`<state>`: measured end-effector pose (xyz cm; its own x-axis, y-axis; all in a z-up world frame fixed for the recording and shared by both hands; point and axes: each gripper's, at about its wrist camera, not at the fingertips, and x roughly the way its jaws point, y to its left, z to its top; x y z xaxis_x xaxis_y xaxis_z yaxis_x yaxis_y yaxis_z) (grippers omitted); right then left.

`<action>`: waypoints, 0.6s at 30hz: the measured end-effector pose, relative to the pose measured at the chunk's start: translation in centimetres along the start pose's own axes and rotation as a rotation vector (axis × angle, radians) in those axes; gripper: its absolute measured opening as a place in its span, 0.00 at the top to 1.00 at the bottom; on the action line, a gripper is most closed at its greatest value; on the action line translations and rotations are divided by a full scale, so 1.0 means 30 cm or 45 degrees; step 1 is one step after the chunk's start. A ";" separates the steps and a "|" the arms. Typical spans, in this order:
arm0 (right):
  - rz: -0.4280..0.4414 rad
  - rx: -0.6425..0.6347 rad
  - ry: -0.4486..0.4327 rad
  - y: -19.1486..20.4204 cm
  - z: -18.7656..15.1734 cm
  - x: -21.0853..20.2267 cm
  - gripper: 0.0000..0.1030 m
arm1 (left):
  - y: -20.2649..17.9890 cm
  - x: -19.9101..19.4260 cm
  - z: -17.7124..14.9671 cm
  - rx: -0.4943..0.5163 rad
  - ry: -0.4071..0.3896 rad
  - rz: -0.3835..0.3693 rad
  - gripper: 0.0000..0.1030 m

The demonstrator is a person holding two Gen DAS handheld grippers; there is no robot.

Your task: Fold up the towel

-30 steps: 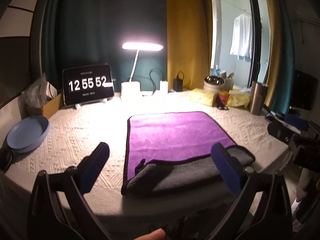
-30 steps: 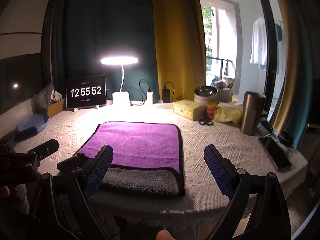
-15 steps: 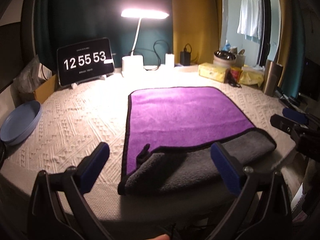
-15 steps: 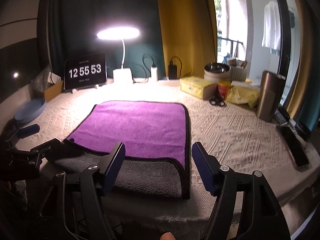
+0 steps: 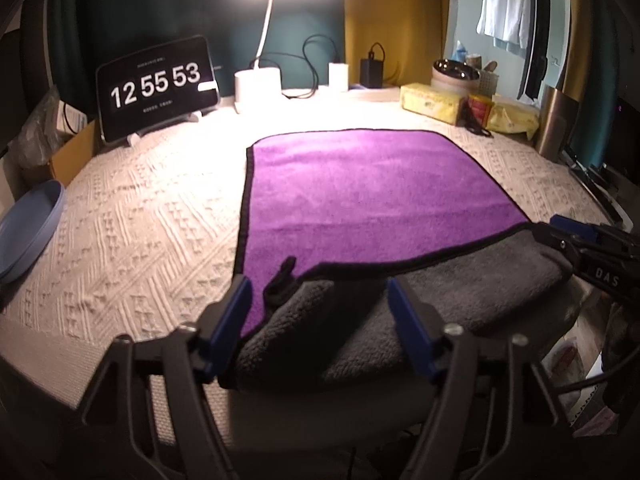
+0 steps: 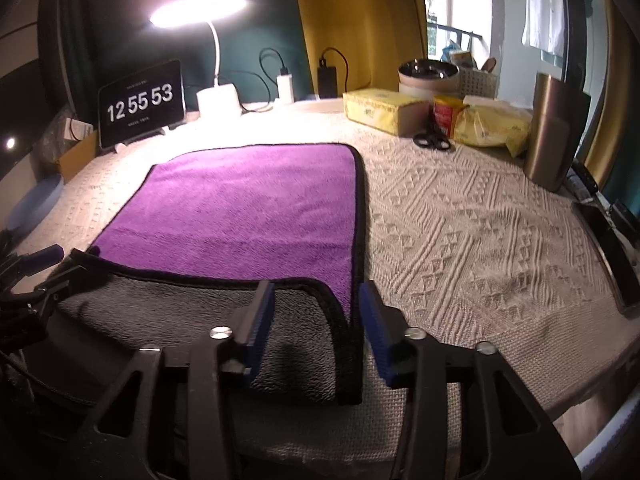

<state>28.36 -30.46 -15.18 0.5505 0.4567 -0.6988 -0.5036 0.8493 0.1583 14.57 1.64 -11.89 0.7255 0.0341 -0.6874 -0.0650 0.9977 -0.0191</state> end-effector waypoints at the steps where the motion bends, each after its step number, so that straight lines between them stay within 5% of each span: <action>1: 0.001 -0.002 0.004 0.001 -0.002 0.003 0.62 | -0.002 0.004 -0.003 0.003 0.009 0.001 0.36; 13: -0.033 -0.067 0.039 0.018 -0.022 0.020 0.94 | -0.003 0.012 -0.021 0.000 0.042 -0.016 0.75; 18: -0.040 -0.098 -0.001 0.031 -0.013 -0.009 0.95 | -0.009 -0.003 -0.016 0.015 0.023 -0.037 0.85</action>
<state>27.48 -29.88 -15.12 0.5674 0.4305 -0.7020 -0.5356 0.8404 0.0825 14.19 1.32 -12.17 0.7143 0.0037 -0.6999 -0.0357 0.9989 -0.0311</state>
